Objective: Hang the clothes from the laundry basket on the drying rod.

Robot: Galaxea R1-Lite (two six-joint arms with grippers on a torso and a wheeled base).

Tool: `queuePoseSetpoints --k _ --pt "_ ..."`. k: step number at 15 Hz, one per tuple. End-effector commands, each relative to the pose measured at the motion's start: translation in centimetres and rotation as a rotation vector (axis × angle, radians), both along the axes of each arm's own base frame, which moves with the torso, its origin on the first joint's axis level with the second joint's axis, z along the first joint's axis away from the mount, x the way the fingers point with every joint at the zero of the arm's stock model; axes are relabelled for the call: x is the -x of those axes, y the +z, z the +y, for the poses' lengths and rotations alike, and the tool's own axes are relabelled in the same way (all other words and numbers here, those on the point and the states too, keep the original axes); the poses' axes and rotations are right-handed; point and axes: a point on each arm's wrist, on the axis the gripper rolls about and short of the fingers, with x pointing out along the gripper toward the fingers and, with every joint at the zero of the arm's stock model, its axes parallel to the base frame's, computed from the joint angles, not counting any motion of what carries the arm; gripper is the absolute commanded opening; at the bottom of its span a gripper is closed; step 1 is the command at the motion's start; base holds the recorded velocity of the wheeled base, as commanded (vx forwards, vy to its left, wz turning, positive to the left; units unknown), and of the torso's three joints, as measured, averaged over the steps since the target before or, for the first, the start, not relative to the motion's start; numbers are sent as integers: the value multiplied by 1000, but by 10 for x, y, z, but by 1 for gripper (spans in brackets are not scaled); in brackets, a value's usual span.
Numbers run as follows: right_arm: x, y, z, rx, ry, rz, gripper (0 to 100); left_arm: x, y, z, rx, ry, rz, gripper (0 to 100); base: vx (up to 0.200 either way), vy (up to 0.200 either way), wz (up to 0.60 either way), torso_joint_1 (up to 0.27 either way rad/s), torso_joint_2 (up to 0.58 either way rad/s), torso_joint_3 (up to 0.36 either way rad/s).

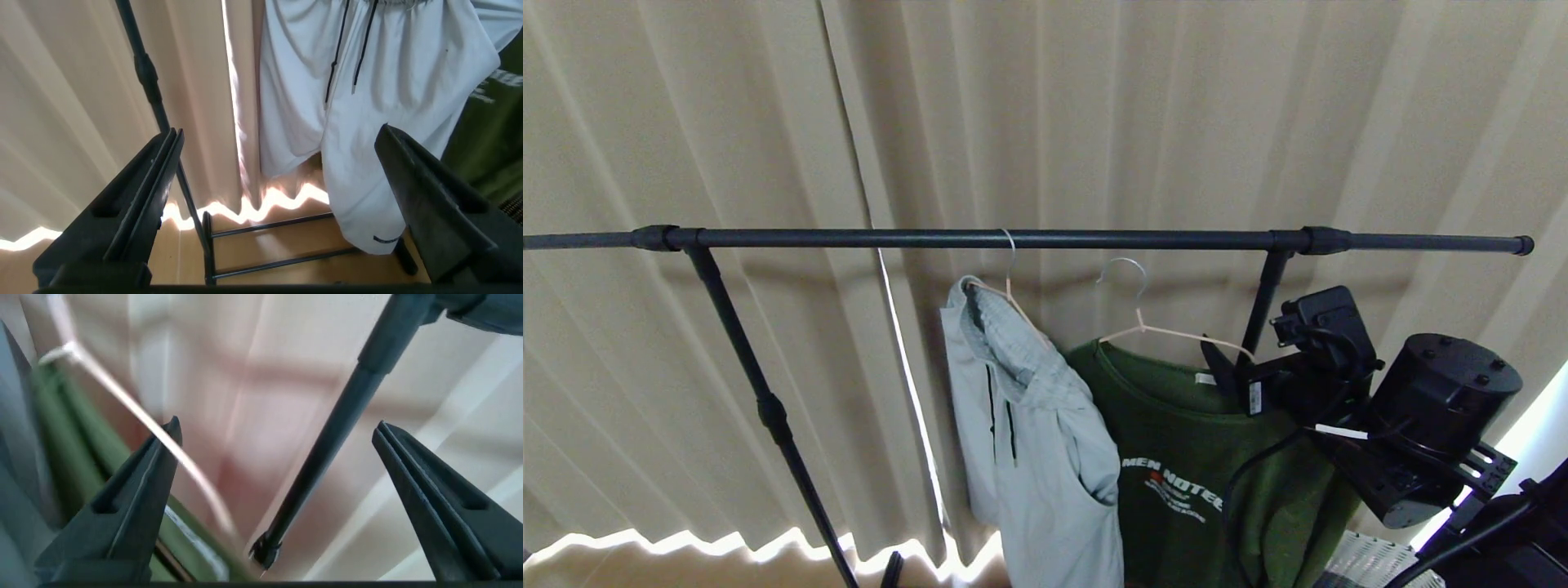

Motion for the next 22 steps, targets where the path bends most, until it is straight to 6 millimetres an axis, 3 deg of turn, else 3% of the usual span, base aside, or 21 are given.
queuePoseSetpoints --k 1,7,13,22 --pt "-2 2 1 -4 -1 -10 100 0 0 0 0 0 1 100 0 0 0 0 0 0" --pt "-6 16 0 -31 -13 -63 100 0 0 0 -1 -2 1 100 0 0 0 0 0 0" --pt "-33 36 -20 -48 -111 -108 100 0 0 0 -1 -3 1 100 0 0 0 0 0 0" --pt "-60 52 -26 -42 -169 -102 100 0 0 0 -1 -2 1 100 0 0 0 0 0 0"
